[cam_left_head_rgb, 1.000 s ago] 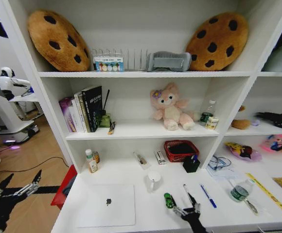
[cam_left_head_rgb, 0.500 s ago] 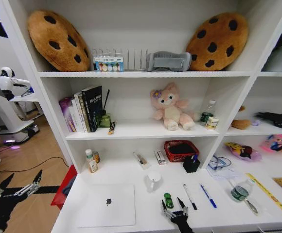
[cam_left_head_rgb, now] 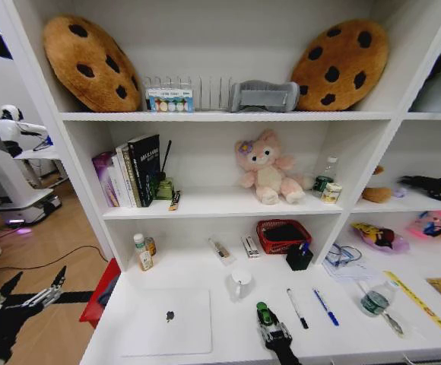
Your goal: Organize the objects on the table.
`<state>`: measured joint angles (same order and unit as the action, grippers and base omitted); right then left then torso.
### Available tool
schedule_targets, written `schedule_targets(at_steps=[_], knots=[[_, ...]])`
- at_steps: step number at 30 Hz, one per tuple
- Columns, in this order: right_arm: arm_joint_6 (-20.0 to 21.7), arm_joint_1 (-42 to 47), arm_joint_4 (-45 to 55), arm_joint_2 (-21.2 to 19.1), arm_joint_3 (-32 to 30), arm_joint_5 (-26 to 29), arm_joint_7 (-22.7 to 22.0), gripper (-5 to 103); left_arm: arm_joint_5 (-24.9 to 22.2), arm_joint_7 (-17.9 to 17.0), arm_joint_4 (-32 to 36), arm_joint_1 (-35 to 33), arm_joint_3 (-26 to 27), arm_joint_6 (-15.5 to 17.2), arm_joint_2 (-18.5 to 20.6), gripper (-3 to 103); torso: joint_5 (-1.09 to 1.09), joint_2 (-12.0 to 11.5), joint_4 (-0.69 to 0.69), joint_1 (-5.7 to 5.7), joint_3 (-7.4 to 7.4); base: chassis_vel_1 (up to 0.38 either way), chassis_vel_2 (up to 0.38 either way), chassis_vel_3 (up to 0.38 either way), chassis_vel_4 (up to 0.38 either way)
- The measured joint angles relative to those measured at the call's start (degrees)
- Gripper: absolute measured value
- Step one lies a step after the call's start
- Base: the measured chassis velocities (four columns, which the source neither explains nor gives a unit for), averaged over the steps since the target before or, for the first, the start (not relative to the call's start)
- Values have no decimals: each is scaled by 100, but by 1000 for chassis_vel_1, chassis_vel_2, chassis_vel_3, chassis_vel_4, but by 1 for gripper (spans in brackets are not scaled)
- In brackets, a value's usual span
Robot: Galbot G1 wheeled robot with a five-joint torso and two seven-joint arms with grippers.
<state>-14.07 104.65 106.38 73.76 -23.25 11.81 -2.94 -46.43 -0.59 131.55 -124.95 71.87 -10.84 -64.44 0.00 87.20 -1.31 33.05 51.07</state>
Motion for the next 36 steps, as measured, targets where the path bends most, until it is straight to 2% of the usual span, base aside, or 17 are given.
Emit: schedule_targets(at_steps=[5, 10, 12, 13, 16, 17, 19, 20, 23, 25, 26, 27, 29, 30, 33, 35, 36], knots=[[-49, 130, 199, 8, -107, 11, -6, 37, 0, 1, 0, 0, 0, 0, 1, 100, 1, 0, 0, 0, 0, 0, 0, 0, 0], [-107, 540, 1097, -100, -513, 235, -30, 37, 0, 1, 0, 0, -1, 0, 1, 100, 0, 0, 0, 0, 0, 0, 0, 0, 0], [-55, 779, 1945, -335, -887, 694, -51, 37, 1, 1, 0, 0, -1, 1, 1, 100, -1, 0, -1, 0, 0, 0, 0, 0, 0], [-55, 779, 1945, -335, -887, 694, -51, 37, 1, 1, 0, 0, -1, 1, 1, 100, -1, 0, -1, 0, 0, 0, 0, 0, 0], [375, 567, 2761, -915, -1160, 1253, -229, 37, 1, 2, 0, 0, -1, 2, 2, 100, 0, 0, -2, -1, 0, 0, 0, 0, 0], [375, 567, 2761, -915, -1160, 1253, -229, 37, 1, 2, 0, 0, -1, 2, 2, 100, 0, 0, -2, -1, 0, 0, 0, 0, 0], [1118, -88, 3297, -1558, -1225, 1851, -488, 37, 1, 2, 0, 0, -1, 2, 2, 100, 1, 0, 1, 0, 0, 0, 0, 0, 0], [1118, -88, 3297, -1558, -1225, 1851, -488, 37, 1, 2, 0, 0, -1, 2, 2, 100, 1, 0, 1, 0, 0, 0, 0, 0, 0], [1771, -1075, 3347, -2279, -1173, 2578, -665, 37, 1, 2, 0, 0, -1, 2, 1, 100, 2, 0, 1, 0, 0, 0, 0, 0, 0], [1834, -1306, 3280, -2452, -1143, 2741, -685, 37, 1, 2, 0, 0, -2, 2, 2, 100, 3, 0, 1, 0, 0, 0, 0, 0, 0], [1876, -1643, 3149, -2712, -1094, 2989, -691, 37, 1, 2, -1, 0, -2, 2, 2, 100, 2, 0, 1, 0, 1, 0, 0, 0, 0], [1876, -1643, 3149, -2712, -1094, 2989, -691, 37, 1, 2, -1, 0, -2, 2, 2, 100, 2, 0, 1, 0, 1, 0, 0, 0, 0], [1951, -2667, 2697, -3330, -868, 3759, -729, 37, 1, 2, 0, -1, -2, 2, 1, 100, 2, -1, 0, 0, 1, 0, 0, 0, 0], [1951, -2667, 2697, -3330, -868, 3759, -729, 37, 1, 2, 0, -1, -2, 2, 1, 100, 2, -1, 0, 0, 1, 0, 0, 0, 0], [2043, -3522, 2351, -3619, -595, 4213, -797, 37, 1, 2, 0, 0, -2, 2, 1, 100, 1, -1, -1, 0, 1, 0, 0, 0, 0], [2163, -4630, 1910, -3811, 77, 4591, -859, 37, 1, 2, -1, 0, -2, 1, 1, 100, -1, 0, 0, 0, 1, 0, 0, 0, 0], [2163, -4630, 1910, -3811, 77, 4591, -859, 37, 1, 2, -1, 0, -2, 1, 1, 100, -1, 0, 0, 0, 1, 0, 0, 0, 0]])
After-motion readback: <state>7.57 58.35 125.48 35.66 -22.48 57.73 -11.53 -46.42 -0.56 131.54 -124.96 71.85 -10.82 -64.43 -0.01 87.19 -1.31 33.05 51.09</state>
